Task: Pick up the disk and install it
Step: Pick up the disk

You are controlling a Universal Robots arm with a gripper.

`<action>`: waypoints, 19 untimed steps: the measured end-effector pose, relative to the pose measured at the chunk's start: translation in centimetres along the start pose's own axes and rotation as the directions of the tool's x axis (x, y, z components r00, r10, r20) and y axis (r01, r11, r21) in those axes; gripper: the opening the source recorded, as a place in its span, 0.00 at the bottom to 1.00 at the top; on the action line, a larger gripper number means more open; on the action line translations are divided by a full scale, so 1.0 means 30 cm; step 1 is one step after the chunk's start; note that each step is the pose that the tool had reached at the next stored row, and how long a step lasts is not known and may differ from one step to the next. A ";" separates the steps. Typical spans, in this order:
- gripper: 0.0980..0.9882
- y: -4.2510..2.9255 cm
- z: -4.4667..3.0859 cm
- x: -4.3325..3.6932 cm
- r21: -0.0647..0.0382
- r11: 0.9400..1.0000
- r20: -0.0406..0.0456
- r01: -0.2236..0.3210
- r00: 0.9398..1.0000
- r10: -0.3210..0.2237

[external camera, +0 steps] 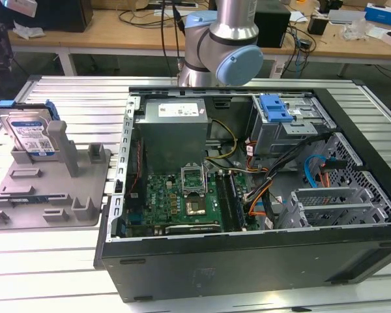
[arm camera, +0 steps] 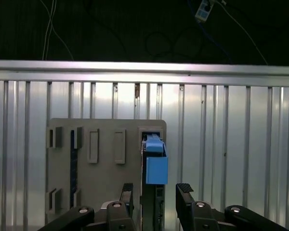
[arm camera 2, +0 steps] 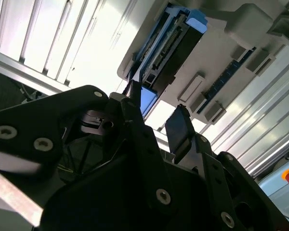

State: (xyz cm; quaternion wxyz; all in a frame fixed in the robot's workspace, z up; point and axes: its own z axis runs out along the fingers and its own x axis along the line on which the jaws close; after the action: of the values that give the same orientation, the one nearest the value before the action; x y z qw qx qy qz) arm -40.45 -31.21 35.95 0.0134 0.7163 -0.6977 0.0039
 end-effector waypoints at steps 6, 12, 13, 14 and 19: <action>0.43 0.000 0.005 0.000 0.000 1.000 0.000 0.000 1.000 0.000; 0.43 0.000 0.010 0.000 0.000 1.000 0.000 -0.001 1.000 0.001; 0.43 0.001 0.012 0.000 0.000 1.000 0.000 -0.001 1.000 0.001; 0.43 0.001 0.014 0.000 0.000 1.000 0.000 -0.001 1.000 0.001; 0.43 0.005 0.026 -0.001 0.000 1.000 0.000 -0.001 1.000 0.001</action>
State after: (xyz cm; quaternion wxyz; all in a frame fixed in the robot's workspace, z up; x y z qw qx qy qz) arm -40.62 -31.21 35.17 0.0133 0.7161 -0.6979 0.0039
